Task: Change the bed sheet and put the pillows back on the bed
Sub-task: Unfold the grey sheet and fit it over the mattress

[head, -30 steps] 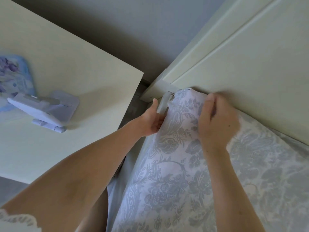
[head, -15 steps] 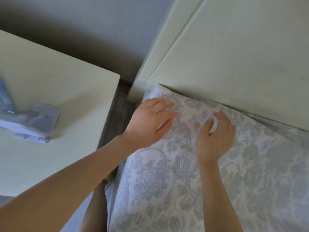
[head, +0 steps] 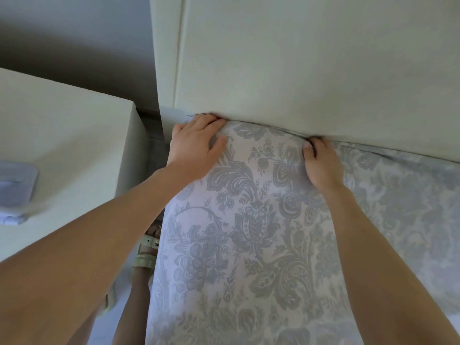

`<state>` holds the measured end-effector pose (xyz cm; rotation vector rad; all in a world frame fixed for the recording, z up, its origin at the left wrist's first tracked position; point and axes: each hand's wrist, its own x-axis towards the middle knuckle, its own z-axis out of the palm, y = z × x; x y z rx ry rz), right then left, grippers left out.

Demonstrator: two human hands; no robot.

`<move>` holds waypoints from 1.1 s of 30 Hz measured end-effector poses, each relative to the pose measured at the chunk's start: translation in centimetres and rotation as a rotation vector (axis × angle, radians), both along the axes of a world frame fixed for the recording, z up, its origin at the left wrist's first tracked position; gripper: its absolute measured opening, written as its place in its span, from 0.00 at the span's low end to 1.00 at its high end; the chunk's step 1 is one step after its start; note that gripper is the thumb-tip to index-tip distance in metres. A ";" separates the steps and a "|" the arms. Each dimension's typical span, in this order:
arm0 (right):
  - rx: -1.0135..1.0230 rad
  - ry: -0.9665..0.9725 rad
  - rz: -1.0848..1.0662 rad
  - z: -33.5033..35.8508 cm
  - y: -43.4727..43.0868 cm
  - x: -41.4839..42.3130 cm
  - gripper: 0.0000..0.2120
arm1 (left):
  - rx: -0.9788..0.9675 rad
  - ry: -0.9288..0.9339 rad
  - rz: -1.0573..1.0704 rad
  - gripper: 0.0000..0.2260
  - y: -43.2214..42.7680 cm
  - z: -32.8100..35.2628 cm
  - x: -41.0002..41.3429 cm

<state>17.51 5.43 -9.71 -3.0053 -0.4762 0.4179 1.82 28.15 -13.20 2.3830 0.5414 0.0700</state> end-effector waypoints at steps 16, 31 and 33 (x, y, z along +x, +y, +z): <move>-0.481 -0.111 0.095 0.2 -6.6 5.2 0.21 | 0.288 -0.077 -0.049 0.19 -1.3 -0.4 -0.6; -0.313 0.065 0.077 -1.6 -2.5 3.8 0.24 | 0.337 -0.036 -0.080 0.19 -1.1 -1.4 -0.1; -0.391 0.067 0.041 -0.9 -2.1 3.4 0.25 | 0.303 -0.003 -0.100 0.20 -1.0 -1.0 0.0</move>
